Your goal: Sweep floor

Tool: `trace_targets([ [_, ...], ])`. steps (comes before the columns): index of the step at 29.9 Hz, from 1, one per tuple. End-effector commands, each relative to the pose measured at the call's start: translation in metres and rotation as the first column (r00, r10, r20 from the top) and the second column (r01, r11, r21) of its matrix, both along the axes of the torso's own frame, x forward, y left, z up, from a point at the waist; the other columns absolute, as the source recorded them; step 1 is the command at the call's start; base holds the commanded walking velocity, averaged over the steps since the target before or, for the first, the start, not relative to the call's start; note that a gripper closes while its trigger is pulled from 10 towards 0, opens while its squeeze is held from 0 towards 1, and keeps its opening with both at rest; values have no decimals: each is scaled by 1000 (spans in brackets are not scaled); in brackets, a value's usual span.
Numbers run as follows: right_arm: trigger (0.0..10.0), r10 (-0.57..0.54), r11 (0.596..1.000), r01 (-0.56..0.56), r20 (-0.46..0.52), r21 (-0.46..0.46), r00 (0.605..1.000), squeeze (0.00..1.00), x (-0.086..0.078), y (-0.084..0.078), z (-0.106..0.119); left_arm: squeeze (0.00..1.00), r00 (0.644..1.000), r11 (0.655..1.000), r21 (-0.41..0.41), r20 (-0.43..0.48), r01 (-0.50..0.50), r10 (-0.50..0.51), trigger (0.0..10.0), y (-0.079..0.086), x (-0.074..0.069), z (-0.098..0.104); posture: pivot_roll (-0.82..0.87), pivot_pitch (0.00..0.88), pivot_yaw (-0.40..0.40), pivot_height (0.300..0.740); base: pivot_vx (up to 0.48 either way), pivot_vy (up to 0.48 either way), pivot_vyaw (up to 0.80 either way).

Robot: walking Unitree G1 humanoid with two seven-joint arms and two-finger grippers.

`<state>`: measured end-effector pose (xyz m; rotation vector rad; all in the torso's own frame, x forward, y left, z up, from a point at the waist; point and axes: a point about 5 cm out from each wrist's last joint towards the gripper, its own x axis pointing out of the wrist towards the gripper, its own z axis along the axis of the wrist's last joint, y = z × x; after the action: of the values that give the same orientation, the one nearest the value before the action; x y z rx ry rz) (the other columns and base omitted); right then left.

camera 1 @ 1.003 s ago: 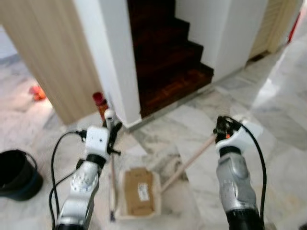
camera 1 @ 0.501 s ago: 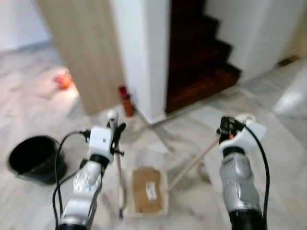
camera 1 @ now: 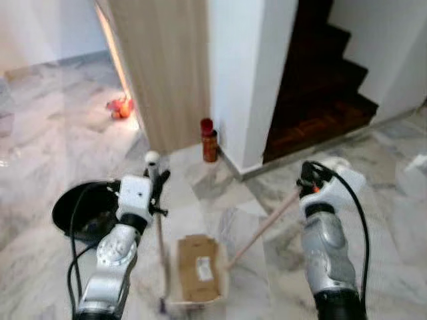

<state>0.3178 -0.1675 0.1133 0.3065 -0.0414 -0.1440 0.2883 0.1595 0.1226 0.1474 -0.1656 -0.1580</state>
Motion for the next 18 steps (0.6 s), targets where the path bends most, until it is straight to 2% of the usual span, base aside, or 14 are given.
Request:
trace_targets([
  [1, 10000, 4, 997, -8, 58, 71, 998, 0, 3, 5, 11, 0, 999, 1000, 12, 48, 4, -5, 10000, 0, 1, 11, 128, 25, 59, 740, 0, 368, 481],
  [9, 10000, 7, 998, -11, 55, 69, 998, 0, 3, 6, 11, 0, 999, 1000, 14, 46, 3, -4, 10000, 0, 1, 11, 129, 27, 59, 740, 0, 366, 0],
  [15, 10000, 7, 998, -11, 59, 67, 998, 0, 2, 6, 11, 0, 999, 1000, 14, 45, 5, -6, 10000, 0, 1, 11, 126, 24, 60, 740, 0, 367, 780],
  [18, 10000, 9, 996, -14, 52, 89, 999, 0, 2, 7, 9, 0, 999, 1000, 15, 46, 5, -6, 10000, 0, 1, 10, 127, 12, 60, 740, 0, 365, 325],
])
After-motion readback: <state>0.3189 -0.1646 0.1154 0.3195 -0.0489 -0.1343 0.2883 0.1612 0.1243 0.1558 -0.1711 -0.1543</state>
